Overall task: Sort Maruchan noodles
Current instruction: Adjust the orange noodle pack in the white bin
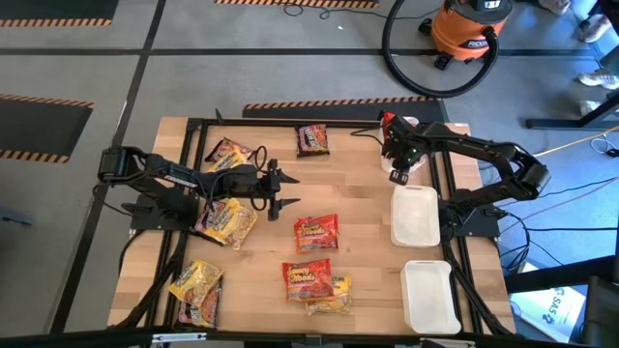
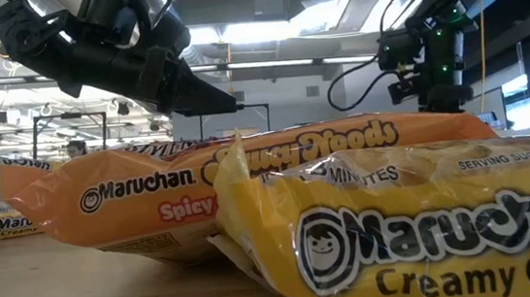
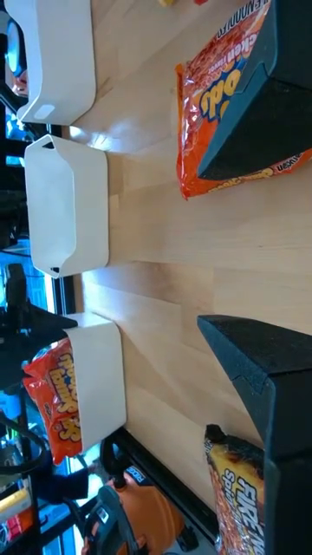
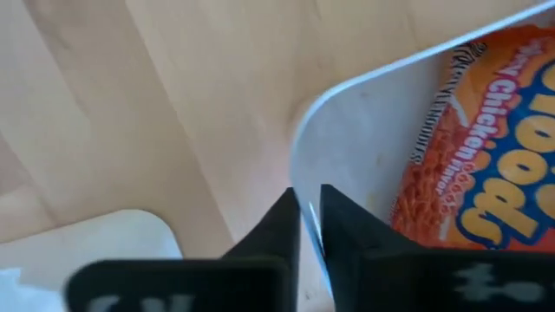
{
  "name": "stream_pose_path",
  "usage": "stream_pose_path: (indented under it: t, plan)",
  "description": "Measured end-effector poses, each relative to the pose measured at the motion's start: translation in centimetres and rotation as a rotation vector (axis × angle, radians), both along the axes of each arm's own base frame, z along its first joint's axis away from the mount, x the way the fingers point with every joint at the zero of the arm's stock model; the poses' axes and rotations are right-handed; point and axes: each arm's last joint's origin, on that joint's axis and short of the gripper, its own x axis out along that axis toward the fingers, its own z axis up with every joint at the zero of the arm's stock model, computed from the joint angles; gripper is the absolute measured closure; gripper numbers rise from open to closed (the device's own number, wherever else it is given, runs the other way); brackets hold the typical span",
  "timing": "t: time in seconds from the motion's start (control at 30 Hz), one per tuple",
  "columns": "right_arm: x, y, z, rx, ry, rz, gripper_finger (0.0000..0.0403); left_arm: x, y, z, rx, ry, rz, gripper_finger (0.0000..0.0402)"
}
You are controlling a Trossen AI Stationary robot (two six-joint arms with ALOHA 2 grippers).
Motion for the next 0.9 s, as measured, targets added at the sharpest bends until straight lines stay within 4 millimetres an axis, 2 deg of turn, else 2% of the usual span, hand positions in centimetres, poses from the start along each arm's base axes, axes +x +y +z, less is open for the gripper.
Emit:
stream_pose_path:
  t: [0.1,0.4,0.9]
  plan:
    - [0.2,-0.1,0.1,-0.005,-0.023,0.003,0.0399,0.0,0.0,0.0,0.001,0.000,0.000,0.0140]
    - [1.0,0.3,0.2,0.056,-0.118,0.017,0.0400,0.0,0.0,0.0,0.006,0.001,-0.002,0.0140]
    - [5.8,4.6,0.8,0.002,-0.286,0.189,0.0402,0.1,0.1,0.2,-0.007,0.000,0.042,0.0140]
